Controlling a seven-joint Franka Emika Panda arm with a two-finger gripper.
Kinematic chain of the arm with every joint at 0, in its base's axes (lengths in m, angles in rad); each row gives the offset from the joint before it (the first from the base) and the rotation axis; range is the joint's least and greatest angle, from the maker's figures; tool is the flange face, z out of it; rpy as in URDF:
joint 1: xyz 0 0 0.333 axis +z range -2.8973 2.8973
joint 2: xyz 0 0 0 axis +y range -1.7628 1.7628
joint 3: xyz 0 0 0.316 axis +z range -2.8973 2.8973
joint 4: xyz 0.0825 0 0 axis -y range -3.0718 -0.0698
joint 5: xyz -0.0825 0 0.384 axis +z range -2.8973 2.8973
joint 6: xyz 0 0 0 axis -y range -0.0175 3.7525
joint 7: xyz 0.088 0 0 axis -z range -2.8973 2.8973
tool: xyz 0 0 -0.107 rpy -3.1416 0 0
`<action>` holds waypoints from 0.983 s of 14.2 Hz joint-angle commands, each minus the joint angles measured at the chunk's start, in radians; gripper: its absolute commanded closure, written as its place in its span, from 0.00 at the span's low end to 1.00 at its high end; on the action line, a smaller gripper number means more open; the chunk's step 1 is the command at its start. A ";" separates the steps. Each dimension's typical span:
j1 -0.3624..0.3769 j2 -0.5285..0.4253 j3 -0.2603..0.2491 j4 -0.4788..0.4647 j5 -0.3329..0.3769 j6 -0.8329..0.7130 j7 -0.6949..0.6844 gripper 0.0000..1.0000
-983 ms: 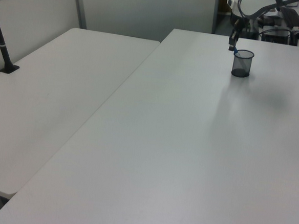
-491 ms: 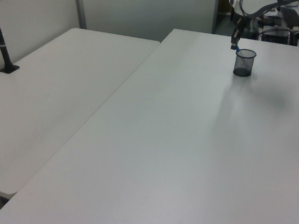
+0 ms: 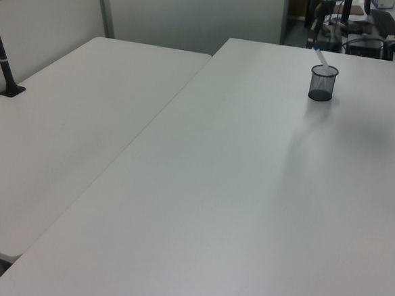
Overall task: Remove the marker
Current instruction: 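Lift the gripped marker up and out of the pen cup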
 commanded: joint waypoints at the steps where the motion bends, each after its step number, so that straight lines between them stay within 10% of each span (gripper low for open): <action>1: 0.006 -0.013 0.005 0.088 0.017 -0.107 -0.006 0.87; 14: 0.226 0.032 0.011 -0.130 -0.006 -0.164 0.086 0.86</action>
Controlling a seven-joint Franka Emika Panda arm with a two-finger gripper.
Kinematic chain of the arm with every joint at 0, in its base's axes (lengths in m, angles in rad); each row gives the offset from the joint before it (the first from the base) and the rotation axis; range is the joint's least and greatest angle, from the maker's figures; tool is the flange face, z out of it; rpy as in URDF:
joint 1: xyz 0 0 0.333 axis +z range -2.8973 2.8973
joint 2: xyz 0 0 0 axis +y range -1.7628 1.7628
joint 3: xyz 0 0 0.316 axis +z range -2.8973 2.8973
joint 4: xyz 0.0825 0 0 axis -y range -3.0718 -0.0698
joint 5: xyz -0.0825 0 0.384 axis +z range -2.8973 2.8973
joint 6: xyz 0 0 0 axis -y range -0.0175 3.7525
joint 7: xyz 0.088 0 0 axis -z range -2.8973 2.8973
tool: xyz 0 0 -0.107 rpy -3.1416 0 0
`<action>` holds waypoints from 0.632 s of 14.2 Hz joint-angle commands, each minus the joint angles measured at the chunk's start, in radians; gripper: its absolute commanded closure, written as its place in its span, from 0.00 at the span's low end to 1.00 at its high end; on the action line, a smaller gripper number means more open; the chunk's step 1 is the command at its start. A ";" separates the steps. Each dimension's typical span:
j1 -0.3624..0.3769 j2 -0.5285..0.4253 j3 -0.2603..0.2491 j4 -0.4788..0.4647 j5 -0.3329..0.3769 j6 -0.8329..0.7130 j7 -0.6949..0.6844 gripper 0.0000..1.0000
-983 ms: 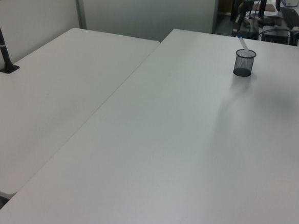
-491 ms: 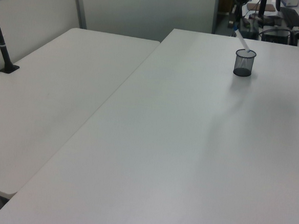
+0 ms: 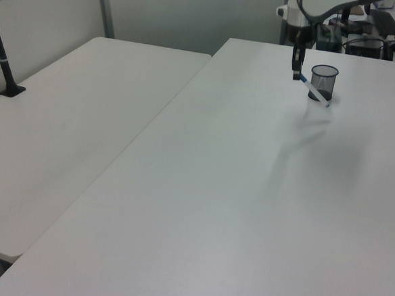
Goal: Remove the marker
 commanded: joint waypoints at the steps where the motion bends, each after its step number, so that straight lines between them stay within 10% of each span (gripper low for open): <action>1: 0.037 0.009 -0.009 -0.060 -0.008 -0.008 0.042 0.86; 3: 0.043 0.017 -0.009 -0.080 -0.020 -0.006 0.048 0.84; 9: 0.087 0.036 -0.009 -0.057 -0.028 0.006 0.157 0.00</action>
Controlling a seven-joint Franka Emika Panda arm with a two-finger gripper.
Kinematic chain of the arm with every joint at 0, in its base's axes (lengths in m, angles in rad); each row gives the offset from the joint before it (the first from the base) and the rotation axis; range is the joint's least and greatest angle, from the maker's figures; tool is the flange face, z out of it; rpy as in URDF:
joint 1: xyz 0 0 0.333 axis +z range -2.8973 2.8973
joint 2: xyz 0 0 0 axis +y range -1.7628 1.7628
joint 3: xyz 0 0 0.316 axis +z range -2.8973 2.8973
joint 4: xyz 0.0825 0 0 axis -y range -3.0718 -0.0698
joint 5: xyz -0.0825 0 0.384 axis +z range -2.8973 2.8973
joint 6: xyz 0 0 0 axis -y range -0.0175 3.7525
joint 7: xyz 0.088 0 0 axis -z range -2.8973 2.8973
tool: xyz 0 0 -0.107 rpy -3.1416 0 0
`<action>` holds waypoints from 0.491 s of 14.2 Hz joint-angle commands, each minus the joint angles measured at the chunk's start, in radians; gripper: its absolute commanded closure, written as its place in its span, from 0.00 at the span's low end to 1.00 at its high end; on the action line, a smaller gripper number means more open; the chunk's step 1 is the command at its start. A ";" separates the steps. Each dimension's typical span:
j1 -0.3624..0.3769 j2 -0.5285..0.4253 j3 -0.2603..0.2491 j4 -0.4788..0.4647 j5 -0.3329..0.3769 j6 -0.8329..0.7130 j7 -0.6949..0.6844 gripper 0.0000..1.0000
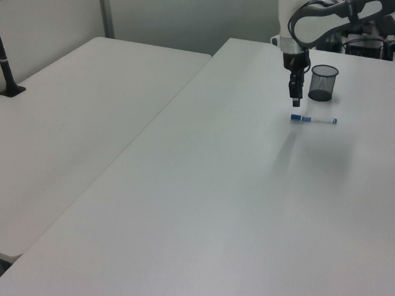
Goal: Remove the marker
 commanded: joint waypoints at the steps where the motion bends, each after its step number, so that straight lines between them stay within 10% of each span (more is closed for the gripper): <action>1: 0.056 -0.023 -0.009 0.015 -0.018 0.004 0.101 0.00; 7: 0.221 -0.213 -0.009 0.015 -0.009 -0.107 0.298 0.00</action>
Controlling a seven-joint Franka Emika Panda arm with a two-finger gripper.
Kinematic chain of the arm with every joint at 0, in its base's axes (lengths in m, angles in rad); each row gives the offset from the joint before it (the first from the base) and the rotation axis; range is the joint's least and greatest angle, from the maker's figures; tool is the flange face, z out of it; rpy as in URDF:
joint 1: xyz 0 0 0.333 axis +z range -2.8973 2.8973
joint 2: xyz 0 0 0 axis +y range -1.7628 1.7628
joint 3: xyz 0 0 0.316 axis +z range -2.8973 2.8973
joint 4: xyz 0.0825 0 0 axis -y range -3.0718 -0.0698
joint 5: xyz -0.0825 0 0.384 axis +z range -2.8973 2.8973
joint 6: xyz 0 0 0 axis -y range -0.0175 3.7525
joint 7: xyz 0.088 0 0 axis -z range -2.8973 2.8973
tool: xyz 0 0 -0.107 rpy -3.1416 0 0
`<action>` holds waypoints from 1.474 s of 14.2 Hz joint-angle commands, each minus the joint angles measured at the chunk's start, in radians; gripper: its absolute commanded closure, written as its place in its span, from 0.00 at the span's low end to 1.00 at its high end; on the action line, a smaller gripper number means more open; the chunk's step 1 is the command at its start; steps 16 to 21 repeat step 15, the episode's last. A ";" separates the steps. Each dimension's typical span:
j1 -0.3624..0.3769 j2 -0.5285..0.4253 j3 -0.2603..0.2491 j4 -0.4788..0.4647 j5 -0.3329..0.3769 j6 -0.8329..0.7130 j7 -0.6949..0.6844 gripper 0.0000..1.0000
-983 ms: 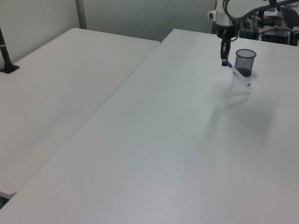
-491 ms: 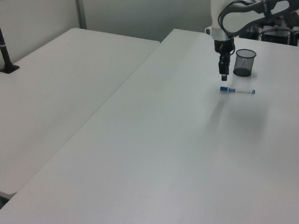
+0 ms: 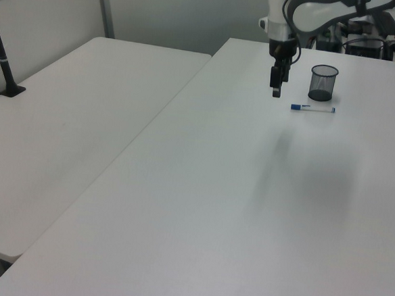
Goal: Remove the marker
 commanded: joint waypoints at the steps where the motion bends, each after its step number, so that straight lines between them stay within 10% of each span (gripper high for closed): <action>1: 0.088 -0.158 -0.012 -0.034 -0.002 -0.119 0.084 0.00; 21: 0.162 -0.282 -0.018 -0.031 0.050 -0.262 0.264 0.00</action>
